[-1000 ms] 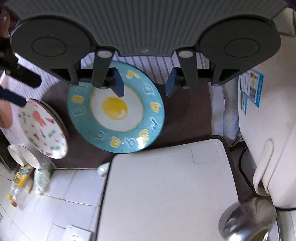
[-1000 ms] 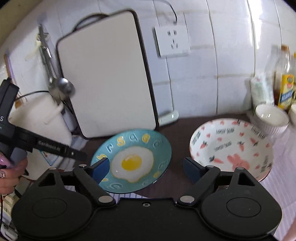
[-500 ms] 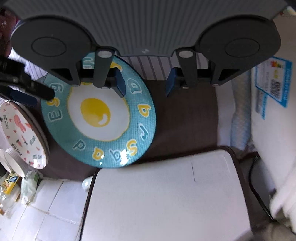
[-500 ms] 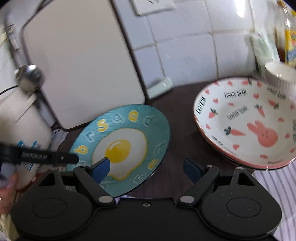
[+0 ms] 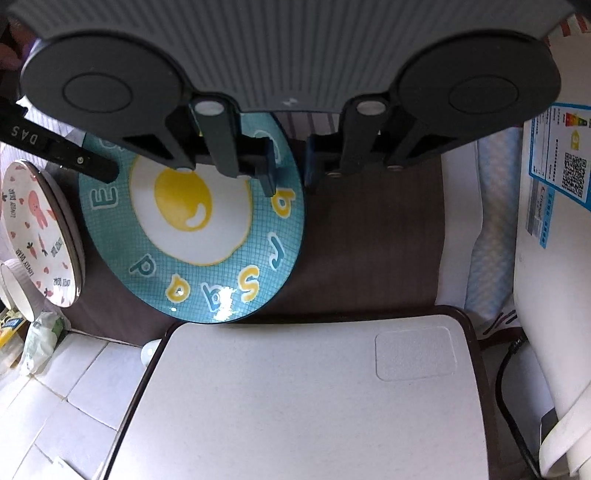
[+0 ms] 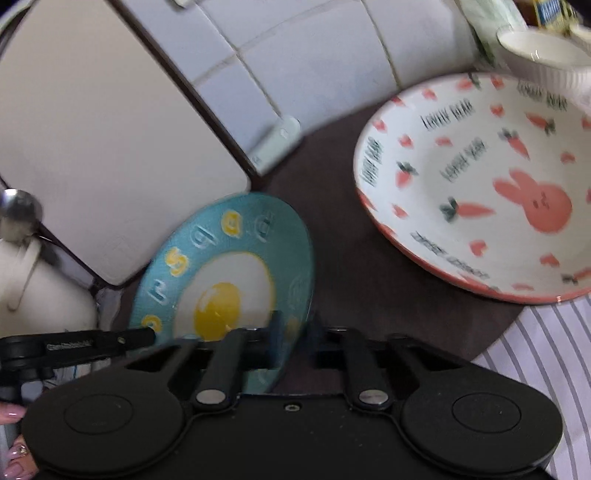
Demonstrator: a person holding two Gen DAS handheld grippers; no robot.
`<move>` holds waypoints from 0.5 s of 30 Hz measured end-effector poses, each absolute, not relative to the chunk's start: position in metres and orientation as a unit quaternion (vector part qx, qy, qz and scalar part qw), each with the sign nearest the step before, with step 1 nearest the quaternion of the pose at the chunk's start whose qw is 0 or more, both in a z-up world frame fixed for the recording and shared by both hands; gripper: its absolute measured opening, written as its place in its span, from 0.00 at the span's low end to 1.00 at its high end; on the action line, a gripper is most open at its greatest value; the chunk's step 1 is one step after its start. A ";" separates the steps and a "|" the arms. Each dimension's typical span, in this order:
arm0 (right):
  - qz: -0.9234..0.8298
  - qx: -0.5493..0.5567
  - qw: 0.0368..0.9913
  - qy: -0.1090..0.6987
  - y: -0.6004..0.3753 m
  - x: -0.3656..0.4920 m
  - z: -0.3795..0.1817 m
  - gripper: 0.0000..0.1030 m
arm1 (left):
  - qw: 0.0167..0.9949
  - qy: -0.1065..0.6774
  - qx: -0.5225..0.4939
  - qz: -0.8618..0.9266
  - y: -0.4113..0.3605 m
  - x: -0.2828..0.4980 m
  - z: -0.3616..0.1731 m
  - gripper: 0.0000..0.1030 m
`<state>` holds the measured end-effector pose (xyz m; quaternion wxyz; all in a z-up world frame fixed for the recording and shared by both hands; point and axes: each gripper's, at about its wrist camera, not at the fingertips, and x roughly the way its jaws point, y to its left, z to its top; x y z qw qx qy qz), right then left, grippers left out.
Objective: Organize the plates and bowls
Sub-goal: 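Carry the blue egg plate with both tools and lower it onto the bunny plate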
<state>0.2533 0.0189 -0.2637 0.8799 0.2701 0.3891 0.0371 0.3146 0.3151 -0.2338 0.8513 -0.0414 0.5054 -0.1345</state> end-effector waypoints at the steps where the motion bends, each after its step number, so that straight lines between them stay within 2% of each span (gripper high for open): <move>1: 0.040 0.273 0.879 0.388 0.018 0.253 -0.266 0.12 | 0.851 0.506 -0.039 -0.136 0.315 0.314 -0.234 0.14; 7: 0.051 0.283 0.879 0.381 0.014 0.256 -0.275 0.11 | 0.842 0.518 -0.035 -0.144 0.311 0.321 -0.236 0.14; 15: 0.067 0.249 0.882 0.395 0.017 0.265 -0.264 0.16 | 0.829 0.535 -0.031 -0.158 0.311 0.322 -0.225 0.14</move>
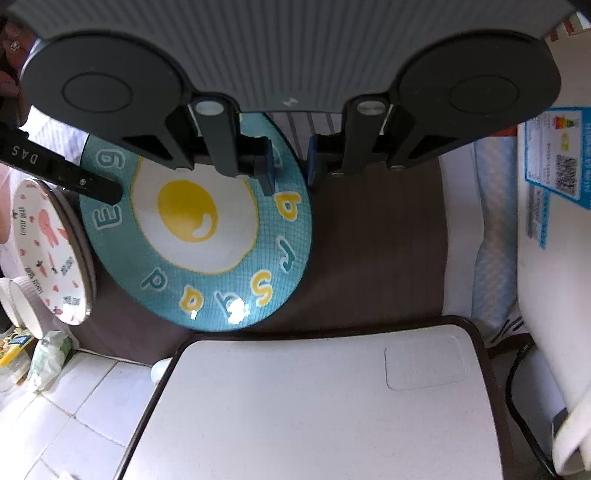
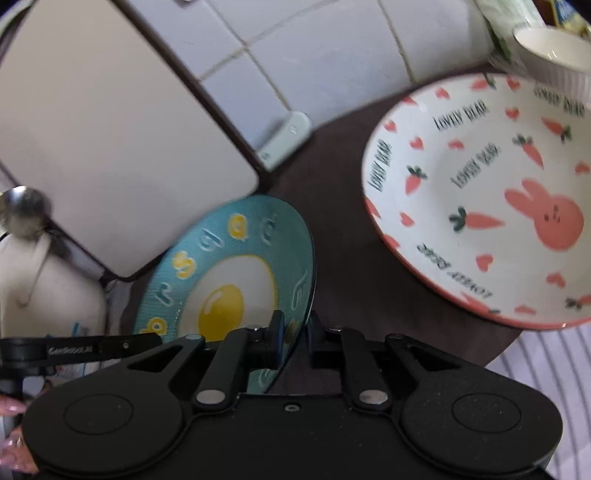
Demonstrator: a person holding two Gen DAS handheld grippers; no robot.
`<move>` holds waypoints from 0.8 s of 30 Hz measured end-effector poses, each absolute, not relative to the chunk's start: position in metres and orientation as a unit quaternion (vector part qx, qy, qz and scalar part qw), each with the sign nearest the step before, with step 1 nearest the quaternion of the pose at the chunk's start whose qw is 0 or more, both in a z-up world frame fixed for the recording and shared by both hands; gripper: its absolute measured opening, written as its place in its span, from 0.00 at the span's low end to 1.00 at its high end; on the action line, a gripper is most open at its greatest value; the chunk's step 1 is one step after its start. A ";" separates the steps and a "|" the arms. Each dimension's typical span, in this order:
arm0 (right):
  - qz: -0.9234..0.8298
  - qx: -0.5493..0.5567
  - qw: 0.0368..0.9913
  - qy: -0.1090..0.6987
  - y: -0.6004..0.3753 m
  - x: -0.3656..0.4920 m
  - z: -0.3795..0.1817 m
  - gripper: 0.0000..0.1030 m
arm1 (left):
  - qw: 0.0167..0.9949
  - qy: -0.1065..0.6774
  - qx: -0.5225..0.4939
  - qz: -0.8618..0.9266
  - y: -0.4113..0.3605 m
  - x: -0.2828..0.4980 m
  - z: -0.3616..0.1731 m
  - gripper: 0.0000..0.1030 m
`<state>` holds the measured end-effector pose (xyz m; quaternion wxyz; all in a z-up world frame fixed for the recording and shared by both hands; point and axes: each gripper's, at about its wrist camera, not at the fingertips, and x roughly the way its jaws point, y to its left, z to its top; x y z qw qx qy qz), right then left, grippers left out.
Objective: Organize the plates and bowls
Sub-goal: 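Carry the blue egg plate with both tools and lower it onto the bunny plate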
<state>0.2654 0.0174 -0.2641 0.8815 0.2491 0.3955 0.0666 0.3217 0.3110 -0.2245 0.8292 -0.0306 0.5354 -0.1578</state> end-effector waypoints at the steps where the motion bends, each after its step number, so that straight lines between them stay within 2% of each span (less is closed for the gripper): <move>1: 0.073 0.239 0.881 0.401 0.019 0.266 -0.261 0.16 | 0.835 0.526 -0.016 -0.161 0.309 0.318 -0.219 0.14; 14: 0.122 0.210 0.886 0.394 0.016 0.241 -0.245 0.19 | 0.855 0.480 0.028 -0.196 0.297 0.267 -0.160 0.15; 24: 0.100 0.221 0.903 0.354 -0.016 0.202 -0.194 0.20 | 0.863 0.439 0.049 -0.246 0.261 0.255 -0.110 0.15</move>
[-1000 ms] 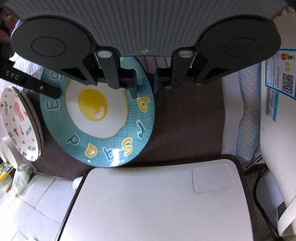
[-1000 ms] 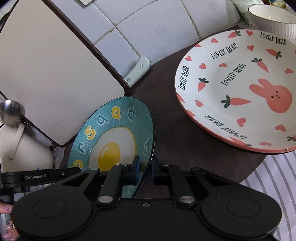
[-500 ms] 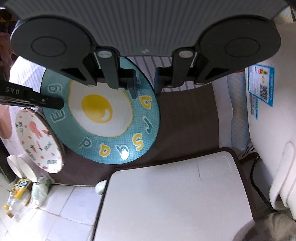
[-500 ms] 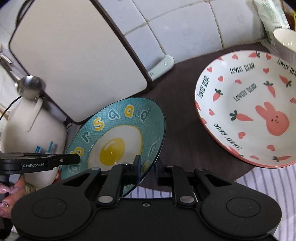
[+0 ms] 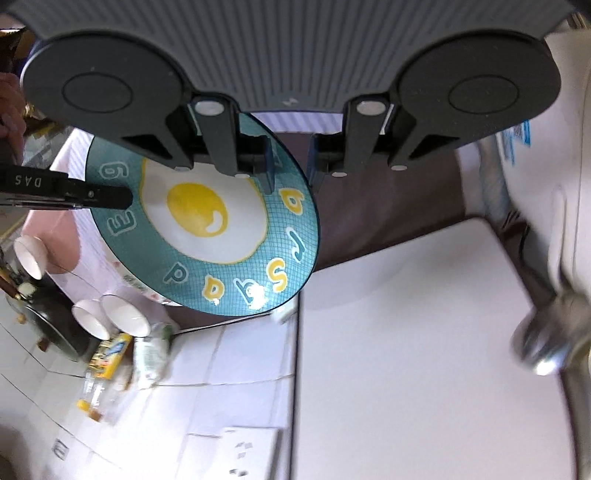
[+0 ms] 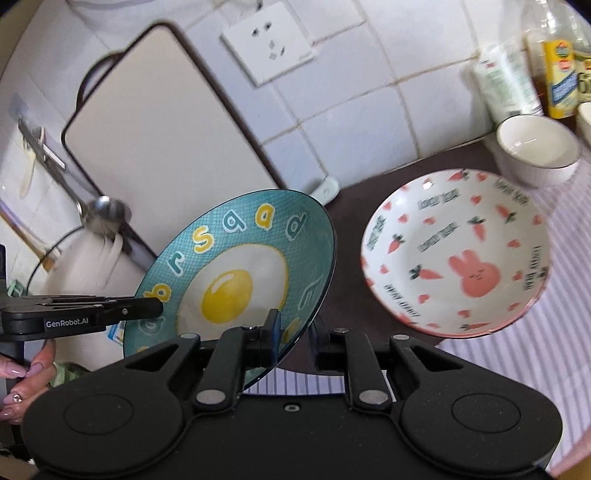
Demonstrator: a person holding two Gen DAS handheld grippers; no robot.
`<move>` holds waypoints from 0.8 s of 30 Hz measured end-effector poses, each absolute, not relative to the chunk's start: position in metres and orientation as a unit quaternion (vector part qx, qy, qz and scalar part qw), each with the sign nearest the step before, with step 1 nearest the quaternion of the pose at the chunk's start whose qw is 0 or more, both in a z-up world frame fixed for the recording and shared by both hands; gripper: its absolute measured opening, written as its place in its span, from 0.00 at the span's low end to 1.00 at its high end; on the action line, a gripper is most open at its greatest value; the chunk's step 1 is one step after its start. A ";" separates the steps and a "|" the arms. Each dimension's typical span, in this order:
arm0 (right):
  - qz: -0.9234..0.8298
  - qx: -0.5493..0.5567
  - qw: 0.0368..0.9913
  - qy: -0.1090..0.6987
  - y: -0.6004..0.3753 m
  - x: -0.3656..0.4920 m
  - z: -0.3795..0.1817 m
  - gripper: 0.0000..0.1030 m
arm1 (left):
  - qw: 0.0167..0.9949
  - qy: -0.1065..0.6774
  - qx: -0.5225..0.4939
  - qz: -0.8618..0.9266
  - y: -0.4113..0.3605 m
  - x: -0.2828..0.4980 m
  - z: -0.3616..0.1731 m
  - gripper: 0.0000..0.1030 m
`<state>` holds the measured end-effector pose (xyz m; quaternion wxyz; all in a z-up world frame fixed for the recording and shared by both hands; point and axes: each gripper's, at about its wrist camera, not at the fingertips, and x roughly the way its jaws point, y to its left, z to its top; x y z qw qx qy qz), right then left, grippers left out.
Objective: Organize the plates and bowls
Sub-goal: 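Carry the blue egg plate with both tools and lower it onto the bunny plate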
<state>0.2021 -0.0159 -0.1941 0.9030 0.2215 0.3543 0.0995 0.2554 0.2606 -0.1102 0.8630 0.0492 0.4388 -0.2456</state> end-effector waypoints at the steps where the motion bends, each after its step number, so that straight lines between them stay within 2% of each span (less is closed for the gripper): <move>1: 0.096 0.227 0.903 0.352 -0.022 0.199 -0.191 0.20 | 0.861 0.439 0.050 -0.250 0.256 0.256 -0.107 0.15; 9: 0.064 0.235 0.909 0.338 -0.060 0.176 -0.168 0.21 | 0.845 0.443 0.061 -0.294 0.208 0.266 -0.104 0.16; 24: 0.055 0.246 0.896 0.365 -0.150 0.196 -0.181 0.21 | 0.821 0.496 0.049 -0.278 0.124 0.297 -0.142 0.17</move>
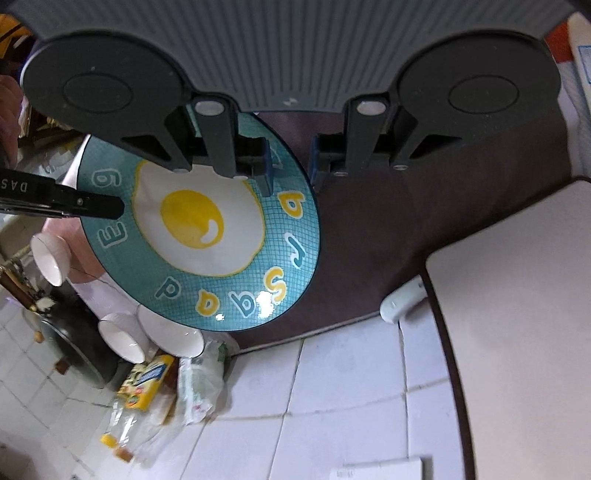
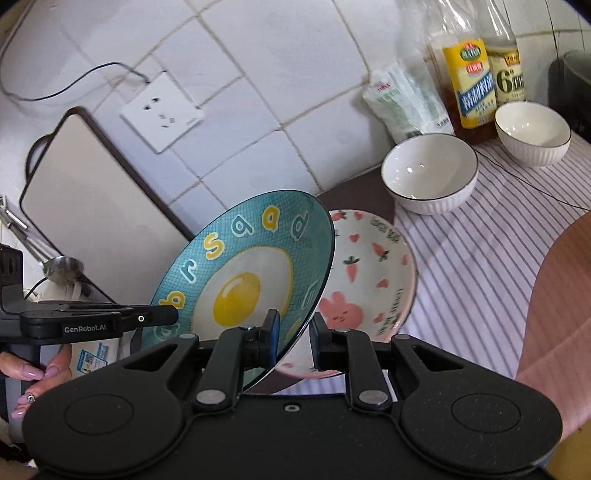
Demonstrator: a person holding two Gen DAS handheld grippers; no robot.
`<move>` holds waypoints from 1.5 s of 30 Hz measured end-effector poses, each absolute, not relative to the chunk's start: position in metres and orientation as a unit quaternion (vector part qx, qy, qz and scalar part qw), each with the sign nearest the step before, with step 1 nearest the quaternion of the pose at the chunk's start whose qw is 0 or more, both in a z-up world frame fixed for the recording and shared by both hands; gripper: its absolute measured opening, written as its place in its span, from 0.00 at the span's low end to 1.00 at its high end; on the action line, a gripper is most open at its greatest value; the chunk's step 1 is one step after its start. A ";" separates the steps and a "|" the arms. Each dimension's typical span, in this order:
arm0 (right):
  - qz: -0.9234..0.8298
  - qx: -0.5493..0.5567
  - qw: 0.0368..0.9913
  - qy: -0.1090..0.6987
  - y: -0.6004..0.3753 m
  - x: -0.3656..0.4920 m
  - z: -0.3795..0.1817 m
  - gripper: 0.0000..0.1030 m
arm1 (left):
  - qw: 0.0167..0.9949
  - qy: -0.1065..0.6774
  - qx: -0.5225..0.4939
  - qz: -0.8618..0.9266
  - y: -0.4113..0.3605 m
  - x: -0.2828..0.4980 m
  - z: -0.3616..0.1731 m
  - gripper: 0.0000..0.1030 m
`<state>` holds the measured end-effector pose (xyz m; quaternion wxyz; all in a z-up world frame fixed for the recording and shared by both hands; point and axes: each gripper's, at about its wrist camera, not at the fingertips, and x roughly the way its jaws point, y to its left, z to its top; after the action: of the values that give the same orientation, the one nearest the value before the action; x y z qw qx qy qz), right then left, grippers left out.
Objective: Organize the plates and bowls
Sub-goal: 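Carry the blue egg plate with both tools and lower it onto the bunny plate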
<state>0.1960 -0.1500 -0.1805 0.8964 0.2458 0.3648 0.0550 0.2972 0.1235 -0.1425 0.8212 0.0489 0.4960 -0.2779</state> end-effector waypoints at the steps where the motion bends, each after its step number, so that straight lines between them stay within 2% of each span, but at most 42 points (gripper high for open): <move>1: 0.057 0.246 0.894 0.370 -0.156 0.200 -0.183 0.21 | 0.819 0.501 0.049 -0.274 0.118 0.300 -0.146 0.17; 10: 0.089 0.237 0.862 0.440 -0.191 0.242 -0.209 0.22 | 0.809 0.541 0.048 -0.227 0.087 0.317 -0.175 0.17; 23: 0.123 0.252 0.824 0.493 -0.209 0.282 -0.221 0.22 | 0.802 0.577 0.003 -0.155 0.080 0.327 -0.192 0.17; 31: 0.124 0.194 0.823 0.519 -0.196 0.289 -0.216 0.22 | 0.793 0.593 0.004 -0.140 0.077 0.326 -0.197 0.17; 35: 0.092 0.162 0.819 0.542 -0.182 0.294 -0.211 0.26 | 0.794 0.590 0.000 -0.147 0.079 0.325 -0.198 0.17; 45: 0.027 0.045 0.844 0.535 -0.143 0.288 -0.197 0.40 | 0.775 0.617 -0.018 -0.135 0.078 0.337 -0.203 0.17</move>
<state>0.2881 -0.1429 -0.1972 0.8435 0.0447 0.5345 0.0270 0.3374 0.0776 -0.2032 0.7748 -0.0179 0.6173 -0.1351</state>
